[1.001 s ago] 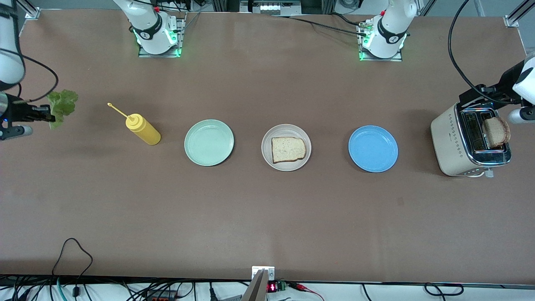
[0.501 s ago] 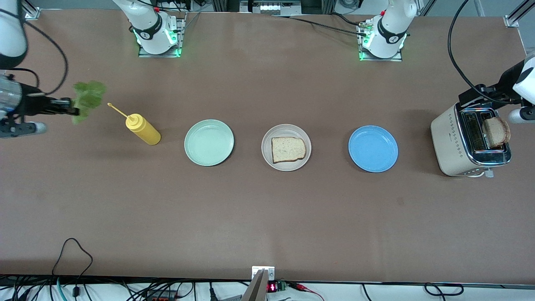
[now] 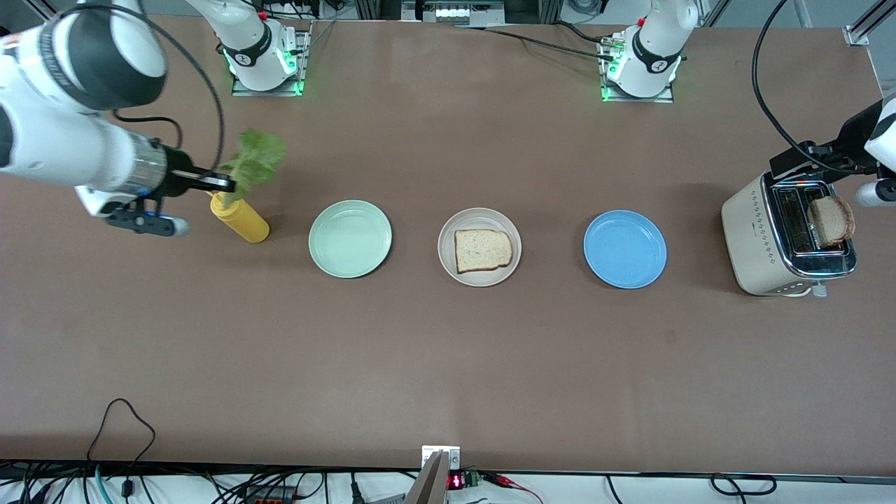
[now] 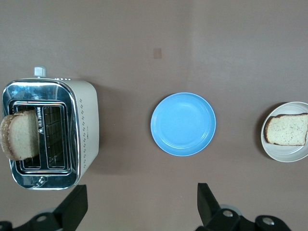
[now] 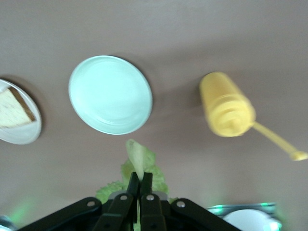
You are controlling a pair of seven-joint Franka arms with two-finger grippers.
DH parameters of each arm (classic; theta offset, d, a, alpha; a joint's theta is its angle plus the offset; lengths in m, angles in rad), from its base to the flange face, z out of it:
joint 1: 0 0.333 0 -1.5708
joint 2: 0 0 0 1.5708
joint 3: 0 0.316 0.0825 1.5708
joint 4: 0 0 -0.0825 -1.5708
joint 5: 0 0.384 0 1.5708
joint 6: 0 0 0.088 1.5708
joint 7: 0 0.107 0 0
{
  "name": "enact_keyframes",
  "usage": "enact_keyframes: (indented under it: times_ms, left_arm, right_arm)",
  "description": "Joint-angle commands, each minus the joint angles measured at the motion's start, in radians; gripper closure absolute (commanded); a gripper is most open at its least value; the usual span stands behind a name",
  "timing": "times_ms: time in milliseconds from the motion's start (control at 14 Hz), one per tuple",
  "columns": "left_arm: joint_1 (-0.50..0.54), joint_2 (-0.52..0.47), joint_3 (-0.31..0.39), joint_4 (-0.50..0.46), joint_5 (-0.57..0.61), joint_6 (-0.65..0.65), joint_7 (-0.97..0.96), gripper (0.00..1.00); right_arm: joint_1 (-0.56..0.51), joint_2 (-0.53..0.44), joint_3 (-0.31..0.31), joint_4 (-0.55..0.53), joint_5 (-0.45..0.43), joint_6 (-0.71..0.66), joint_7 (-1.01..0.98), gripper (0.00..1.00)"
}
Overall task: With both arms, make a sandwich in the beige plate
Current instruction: 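Carry the lettuce with the right gripper over the toast on the beige plate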
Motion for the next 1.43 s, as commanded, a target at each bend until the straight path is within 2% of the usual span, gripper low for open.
enact_keyframes:
  times_ms: [0, 286, 572, 1001, 1359]
  left_arm:
    - [0.003, -0.012, -0.007, -0.006, -0.010, 0.010, 0.009, 0.00]
    - [0.004, -0.019, -0.005, -0.013, -0.010, -0.007, 0.009, 0.00]
    - [0.004, -0.019, -0.005, -0.013, -0.009, 0.001, 0.011, 0.00]
    - [-0.003, -0.013, -0.007, -0.008, -0.003, 0.033, 0.011, 0.00]
    - [-0.003, -0.013, -0.017, -0.006, -0.003, 0.030, 0.009, 0.00]
  right_arm:
    - [0.032, 0.053, 0.044, 0.020, 0.022, 0.077, 0.179, 1.00]
    - [0.153, 0.137, 0.057, 0.024, 0.075, 0.240, 0.443, 1.00]
    - [0.288, 0.206, 0.057, 0.032, 0.078, 0.375, 0.724, 1.00]
    - [0.466, 0.369, 0.011, 0.187, 0.075, 0.435, 1.089, 1.00]
    - [0.536, 0.491, -0.014, 0.277, 0.092, 0.611, 1.282, 1.00]
